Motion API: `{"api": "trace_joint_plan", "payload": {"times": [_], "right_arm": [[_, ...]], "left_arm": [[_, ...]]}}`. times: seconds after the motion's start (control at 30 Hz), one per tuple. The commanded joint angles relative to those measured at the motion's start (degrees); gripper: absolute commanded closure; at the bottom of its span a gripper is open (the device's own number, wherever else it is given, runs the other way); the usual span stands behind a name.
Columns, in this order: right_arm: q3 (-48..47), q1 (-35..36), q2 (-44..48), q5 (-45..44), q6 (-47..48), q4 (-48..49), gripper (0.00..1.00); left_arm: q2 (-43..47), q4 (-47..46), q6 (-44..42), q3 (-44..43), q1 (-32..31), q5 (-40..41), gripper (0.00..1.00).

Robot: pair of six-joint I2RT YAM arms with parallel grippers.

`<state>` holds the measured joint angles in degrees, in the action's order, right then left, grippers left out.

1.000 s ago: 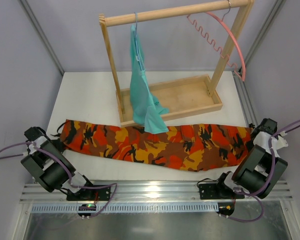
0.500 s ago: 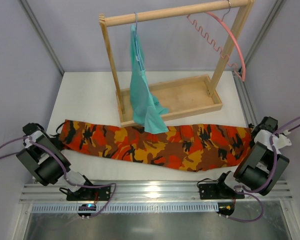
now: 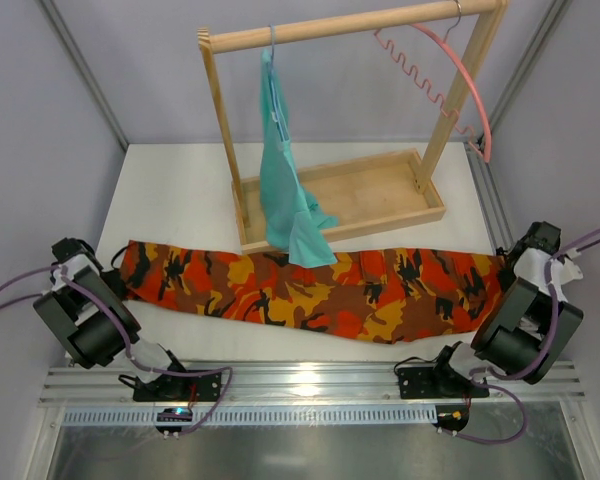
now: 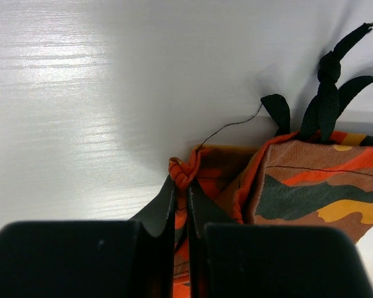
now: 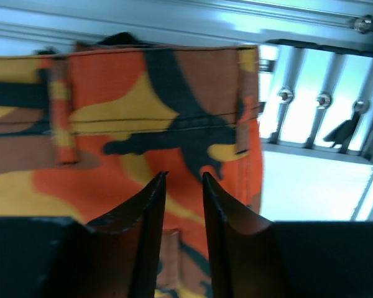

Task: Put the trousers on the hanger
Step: Fold the trousers

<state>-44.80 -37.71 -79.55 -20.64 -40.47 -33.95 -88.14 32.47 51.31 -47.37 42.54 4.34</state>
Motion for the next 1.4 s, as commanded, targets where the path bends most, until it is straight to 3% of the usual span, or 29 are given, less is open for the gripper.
{"api": "trace_joint_plan", "payload": {"times": [0.0,0.17,0.37,0.57,0.73,0.77,1.0,1.2,1.37], "right_arm": [[-5.73,2.37,0.18,6.04,-0.57,-6.80,0.62],[-14.52,9.40,-4.38,5.43,-10.39,-18.95,0.55],[-16.46,13.63,-10.61,11.06,-15.43,-13.52,0.55],[-16.90,12.84,-19.49,6.43,-13.41,-7.44,0.56],[-11.38,9.42,-19.86,4.92,-10.95,-1.56,0.57],[-10.76,9.33,-19.77,4.22,-10.69,-0.51,0.63],[-12.68,8.54,-20.03,0.16,-10.60,-3.57,0.65],[-11.19,7.04,-18.71,0.43,-9.80,-1.55,0.65],[-12.16,6.16,-17.14,-1.33,-10.51,-3.75,0.65]], "left_arm": [[-1.95,0.40,-3.58,-0.79,-0.09,6.65,1.00],[-1.51,-0.04,-3.58,-0.70,-0.18,6.21,1.00],[-1.86,0.67,-4.02,-0.70,-0.27,5.77,1.00],[-2.39,1.71,-4.20,-2.19,-0.09,7.87,1.00],[-2.04,1.28,-4.20,-3.78,1.31,7.79,0.99],[-1.78,1.02,-4.11,-3.78,1.31,7.62,0.99],[-3.09,3.21,-5.60,-5.36,1.57,11.03,0.99],[-3.71,2.25,-4.91,-5.63,2.89,7.18,1.00],[-2.22,3.83,-4.90,-5.54,3.33,9.72,1.00]]}}
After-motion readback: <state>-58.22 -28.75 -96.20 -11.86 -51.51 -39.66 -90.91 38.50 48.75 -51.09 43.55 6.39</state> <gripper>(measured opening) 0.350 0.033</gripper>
